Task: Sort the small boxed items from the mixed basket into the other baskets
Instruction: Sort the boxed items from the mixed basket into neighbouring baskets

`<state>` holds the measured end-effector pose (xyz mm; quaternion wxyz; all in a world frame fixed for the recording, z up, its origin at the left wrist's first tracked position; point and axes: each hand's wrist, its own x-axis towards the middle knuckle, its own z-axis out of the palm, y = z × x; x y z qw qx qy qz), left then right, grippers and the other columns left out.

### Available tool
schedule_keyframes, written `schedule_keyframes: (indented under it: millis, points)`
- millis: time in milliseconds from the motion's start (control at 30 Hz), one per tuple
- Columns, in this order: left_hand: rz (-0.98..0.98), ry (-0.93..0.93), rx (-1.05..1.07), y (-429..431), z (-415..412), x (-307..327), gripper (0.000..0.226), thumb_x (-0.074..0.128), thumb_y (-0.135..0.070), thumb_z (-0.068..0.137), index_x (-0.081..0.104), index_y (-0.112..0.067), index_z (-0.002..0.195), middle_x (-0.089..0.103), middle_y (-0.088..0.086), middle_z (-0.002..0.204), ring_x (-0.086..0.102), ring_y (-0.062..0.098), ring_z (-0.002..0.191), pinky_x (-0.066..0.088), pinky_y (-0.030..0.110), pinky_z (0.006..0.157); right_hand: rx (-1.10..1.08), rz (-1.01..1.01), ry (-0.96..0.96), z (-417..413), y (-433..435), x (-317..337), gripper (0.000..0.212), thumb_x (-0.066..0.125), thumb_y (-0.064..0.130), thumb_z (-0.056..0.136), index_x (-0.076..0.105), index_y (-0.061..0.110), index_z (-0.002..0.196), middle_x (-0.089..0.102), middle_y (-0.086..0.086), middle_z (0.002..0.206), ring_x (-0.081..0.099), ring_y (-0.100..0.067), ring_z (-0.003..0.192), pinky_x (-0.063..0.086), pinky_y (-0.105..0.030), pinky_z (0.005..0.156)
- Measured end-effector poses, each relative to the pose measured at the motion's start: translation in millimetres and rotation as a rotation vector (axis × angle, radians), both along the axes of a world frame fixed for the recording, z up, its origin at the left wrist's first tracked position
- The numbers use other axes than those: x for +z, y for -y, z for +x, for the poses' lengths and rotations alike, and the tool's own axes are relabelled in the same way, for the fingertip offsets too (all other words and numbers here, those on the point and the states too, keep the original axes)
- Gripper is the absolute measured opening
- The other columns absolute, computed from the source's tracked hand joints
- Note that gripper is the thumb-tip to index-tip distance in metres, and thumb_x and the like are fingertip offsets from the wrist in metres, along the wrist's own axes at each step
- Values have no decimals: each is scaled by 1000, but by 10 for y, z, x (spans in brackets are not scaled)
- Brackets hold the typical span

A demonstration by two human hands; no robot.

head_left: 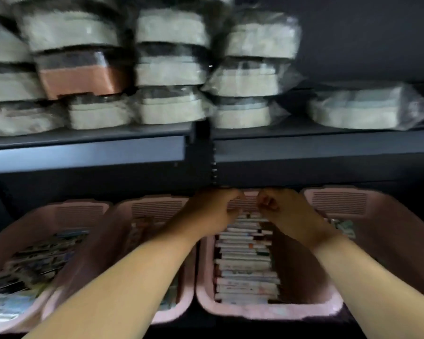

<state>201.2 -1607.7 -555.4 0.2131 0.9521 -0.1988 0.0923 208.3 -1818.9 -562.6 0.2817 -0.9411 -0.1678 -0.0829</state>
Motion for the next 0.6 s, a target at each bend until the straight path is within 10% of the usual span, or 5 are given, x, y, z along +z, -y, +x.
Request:
schedule_keyframes:
  millis: [300,600]
  points:
    - [109,-84,-354,1991,38,-338,27,68,-38,96,68,-33,123,67,-6,123,63,21,107,54,39,92,-414,-125,-419,-392,1852,-221,10,67,26,92,59,26,86,66,4,75,63,-14,63,49,-26,59]
    - [275,-244,-276,2760,247,-862,33,61,-19,94,71,-27,125,64,4,132,62,27,118,52,32,99,-372,-258,-596,-459,2573,-631,38,62,50,89,57,38,124,60,7,116,54,-18,100,43,-35,88]
